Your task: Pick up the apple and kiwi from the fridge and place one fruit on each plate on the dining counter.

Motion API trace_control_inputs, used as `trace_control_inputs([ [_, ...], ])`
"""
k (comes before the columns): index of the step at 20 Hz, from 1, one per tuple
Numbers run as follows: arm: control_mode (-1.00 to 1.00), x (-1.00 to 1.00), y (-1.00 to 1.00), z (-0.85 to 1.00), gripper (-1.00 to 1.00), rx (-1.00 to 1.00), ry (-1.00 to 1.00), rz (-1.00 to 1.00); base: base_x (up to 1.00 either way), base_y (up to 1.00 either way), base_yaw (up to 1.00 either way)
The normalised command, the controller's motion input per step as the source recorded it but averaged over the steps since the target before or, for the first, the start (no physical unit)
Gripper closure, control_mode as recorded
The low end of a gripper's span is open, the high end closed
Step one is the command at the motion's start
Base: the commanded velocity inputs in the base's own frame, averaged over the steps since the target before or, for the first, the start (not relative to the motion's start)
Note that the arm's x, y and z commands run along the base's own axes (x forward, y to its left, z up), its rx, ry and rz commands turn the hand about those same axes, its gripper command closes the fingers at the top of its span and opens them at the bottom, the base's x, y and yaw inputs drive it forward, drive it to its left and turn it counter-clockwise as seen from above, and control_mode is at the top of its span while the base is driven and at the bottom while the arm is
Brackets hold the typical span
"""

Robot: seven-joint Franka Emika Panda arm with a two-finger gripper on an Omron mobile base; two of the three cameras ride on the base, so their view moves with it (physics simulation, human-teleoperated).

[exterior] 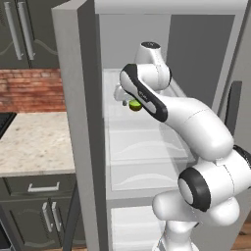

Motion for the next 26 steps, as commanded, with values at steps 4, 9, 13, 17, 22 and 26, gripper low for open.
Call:
trace_control_inputs([
  [4, -1.00, 0.00, 0.02, -0.28, -1.00, 0.00, 0.01, 0.02, 0.00, 0.00, 0.00],
  [9, -1.00, -0.04, -0.02, -0.28, -1.00, 0.00, 0.00, 0.00, 0.00, 0.00, 0.00],
  [13, -1.00, -0.04, -0.05, -0.32, -1.00, 0.00, 0.00, 0.00, 0.00, 0.00, 0.00],
  [17, -1.00, 0.00, 0.00, -0.04, -1.00, 0.00, 0.00, 0.00, 0.00, 0.00, 0.00],
  [22, -1.00, 0.00, 0.00, 0.00, 1.00, 0.00, 0.00, 0.00, 0.00, 0.00, 0.00],
  [26, -1.00, 0.00, 0.00, 0.00, 1.00, 0.00, 0.00, 0.00, 0.00, 0.00, 0.00],
])
